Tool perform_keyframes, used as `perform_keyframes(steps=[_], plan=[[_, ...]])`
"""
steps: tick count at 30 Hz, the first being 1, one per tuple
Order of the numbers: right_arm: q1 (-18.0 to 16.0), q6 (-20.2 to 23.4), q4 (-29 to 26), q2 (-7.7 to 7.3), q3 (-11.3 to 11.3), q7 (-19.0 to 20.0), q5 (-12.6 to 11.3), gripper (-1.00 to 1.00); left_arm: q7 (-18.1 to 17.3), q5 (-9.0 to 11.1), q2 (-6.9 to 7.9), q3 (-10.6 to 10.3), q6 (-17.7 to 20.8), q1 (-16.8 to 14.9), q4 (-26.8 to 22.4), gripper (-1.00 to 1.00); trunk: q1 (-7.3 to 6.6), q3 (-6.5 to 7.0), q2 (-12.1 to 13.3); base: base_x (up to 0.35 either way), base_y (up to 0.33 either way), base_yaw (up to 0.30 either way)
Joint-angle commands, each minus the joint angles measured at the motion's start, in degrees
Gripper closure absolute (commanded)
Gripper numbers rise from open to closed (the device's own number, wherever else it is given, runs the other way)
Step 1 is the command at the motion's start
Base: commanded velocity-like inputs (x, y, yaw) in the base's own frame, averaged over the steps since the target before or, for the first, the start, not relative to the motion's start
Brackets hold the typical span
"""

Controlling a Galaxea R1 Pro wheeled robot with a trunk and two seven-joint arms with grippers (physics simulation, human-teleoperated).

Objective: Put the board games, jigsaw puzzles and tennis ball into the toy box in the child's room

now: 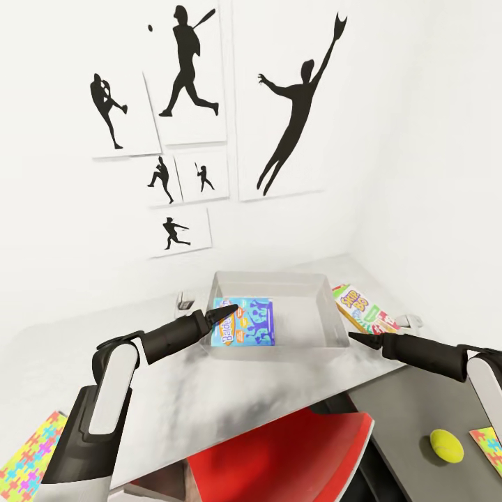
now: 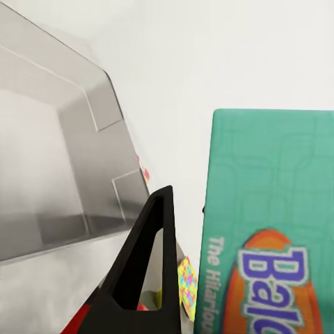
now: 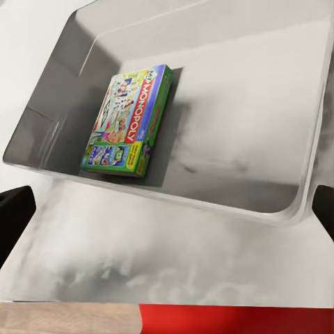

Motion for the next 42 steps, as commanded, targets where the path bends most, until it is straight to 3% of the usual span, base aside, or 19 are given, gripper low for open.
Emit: perform_keyframes(steps=[1, 23, 25, 42], plan=[[-0.06, 0.27, -0.01, 0.0, -0.06, 0.44, 0.32, -1.0, -0.47, -0.34, -0.07, 0.15, 0.35, -0.06, -0.01, 1.0, 0.03, -0.11, -0.11, 0.006, -0.001, 0.0], [0.07, 0.27, 0.02, -0.05, -0.07, 0.52, 0.32, -1.0, -0.42, -0.34, -0.06, 0.15, 0.35, 0.02, -0.01, 1.0, 0.03, -0.11, -0.11, 0.071, 0.0, 0.0], [-0.53, 0.27, 0.67, 0.09, -0.5, 0.18, 1.02, -1.0, -1.08, -0.66, 0.6, 0.57, 0.6, 0.68, -0.28, 1.0, 0.03, -0.11, -0.11, 0.0, 0.0, 0.0], [-0.53, 0.27, 3.16, 0.09, -0.48, 0.17, 1.42, -1.0, -1.79, -0.68, 0.59, 0.59, 0.64, 1.25, -0.3, 1.0, 0.03, -0.11, -0.11, 0.0, 0.0, 0.0]])
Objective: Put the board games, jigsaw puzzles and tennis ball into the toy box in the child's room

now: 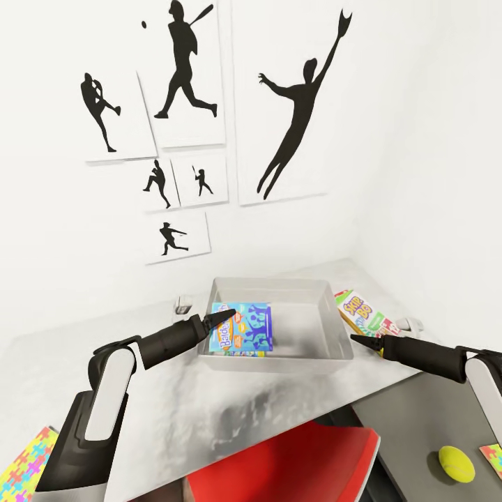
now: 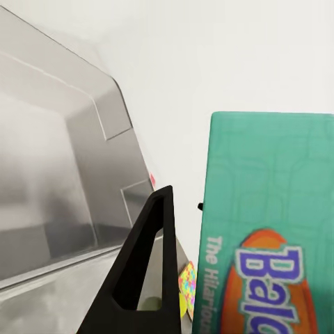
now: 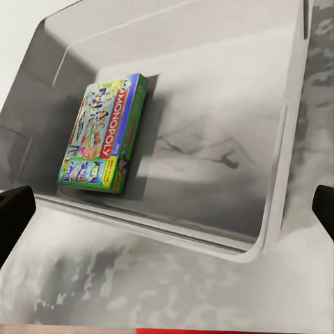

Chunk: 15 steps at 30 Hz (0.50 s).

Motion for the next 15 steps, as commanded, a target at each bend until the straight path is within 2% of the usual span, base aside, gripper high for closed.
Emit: perform_keyframes(steps=[1, 15], plan=[[-0.06, 0.26, -0.01, 0.0, -0.07, 0.45, 0.33, -1.0, -0.49, -0.35, -0.07, 0.15, 0.34, -0.06, -0.01, 1.0, 0.03, -0.11, -0.11, 0.0, 0.0, 0.0], [-0.06, 0.26, -0.01, 0.0, -0.07, 0.45, 0.33, -1.0, -0.49, -0.35, -0.07, 0.15, 0.34, -0.06, -0.01, 1.0, 0.03, -0.11, -0.11, 0.0, 0.0, 0.0]])
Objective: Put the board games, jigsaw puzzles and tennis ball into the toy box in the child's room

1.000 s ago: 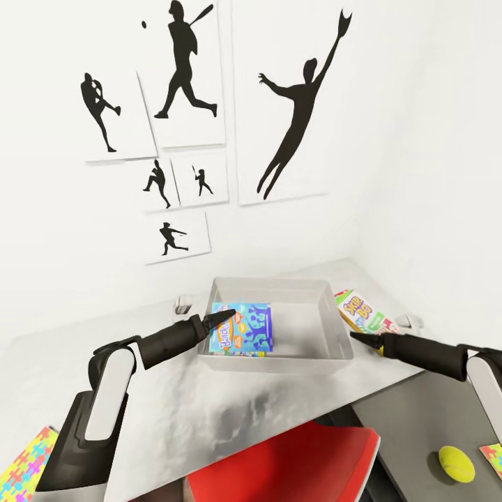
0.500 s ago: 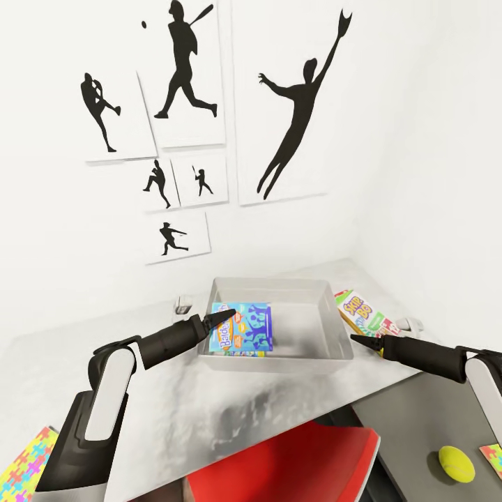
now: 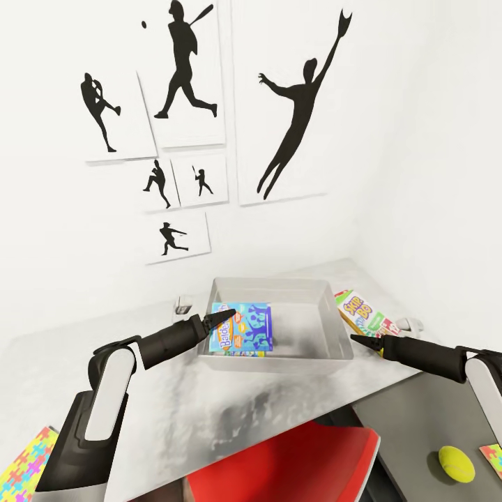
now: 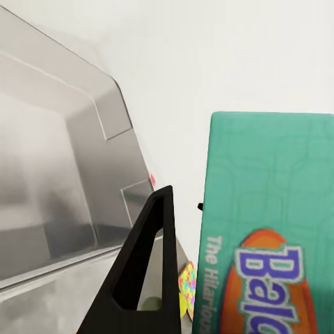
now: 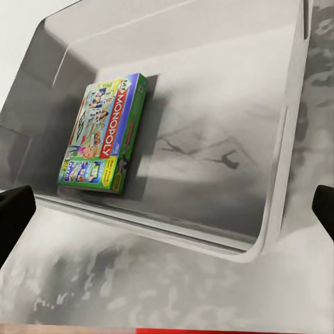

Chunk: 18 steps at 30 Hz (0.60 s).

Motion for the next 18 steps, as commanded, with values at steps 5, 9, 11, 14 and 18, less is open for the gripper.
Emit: perform_keyframes(steps=[5, 9, 11, 14, 18], plan=[[-0.06, 0.26, -0.01, 0.0, -0.07, 0.45, 0.34, -1.0, -0.49, -0.35, -0.07, 0.15, 0.34, -0.06, -0.01, 1.0, 0.03, -0.11, -0.11, 0.0, 0.0, 0.0], [-0.06, 0.26, -0.12, 0.0, -0.05, 0.45, 0.33, -1.0, -0.5, -0.35, -0.07, 0.17, 0.38, -0.08, -0.02, 1.0, 0.03, -0.11, -0.11, 0.0, 0.0, 0.0], [0.6, 0.26, -0.77, -0.51, -0.61, 0.75, -0.28, -1.0, -1.11, -0.1, 0.01, 0.4, 0.34, -0.12, 0.07, 1.0, 0.03, -0.11, -0.11, 0.0, 0.0, 0.0], [1.56, 0.26, -1.73, -1.13, -1.57, 0.84, -0.79, -1.0, -2.07, -0.06, 0.07, 0.5, 0.33, -0.22, 0.11, 1.0, 0.03, -0.11, -0.11, 0.0, 0.0, 0.0], [2.84, 0.26, -2.29, -1.35, -2.86, 0.92, -0.99, -1.0, -2.5, -0.03, 0.09, 0.61, 0.32, -0.31, 0.15, 1.0, 0.03, -0.11, -0.11, 0.0, 0.0, 0.0]])
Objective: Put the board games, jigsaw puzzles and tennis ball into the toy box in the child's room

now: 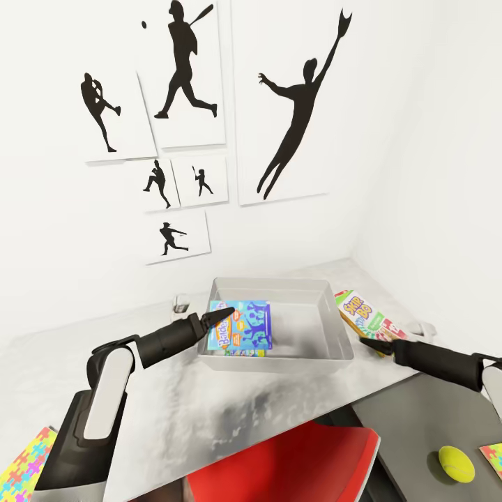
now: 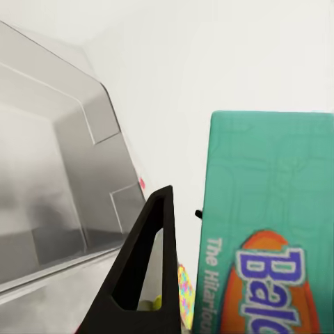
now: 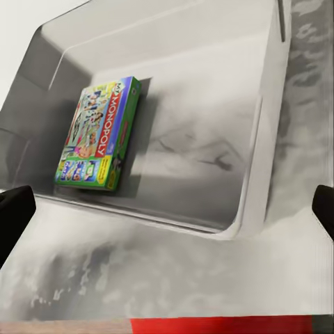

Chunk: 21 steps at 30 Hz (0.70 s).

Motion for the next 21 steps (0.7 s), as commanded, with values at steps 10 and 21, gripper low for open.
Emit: perform_keyframes(steps=[10, 21], plan=[[0.63, 0.28, -0.39, -0.2, -1.99, 0.57, 0.12, -1.0, -0.67, -0.14, -0.08, 0.2, 0.34, -0.2, 0.08, 1.0, 0.03, -0.11, -0.11, 0.0, 0.0, -0.018], [0.75, 0.28, -0.46, -0.23, -2.07, 0.6, 0.09, -1.0, -0.73, -0.18, -0.03, 0.24, 0.35, -0.22, 0.17, 1.0, 0.03, -0.11, -0.11, 0.0, 0.0, -0.143]])
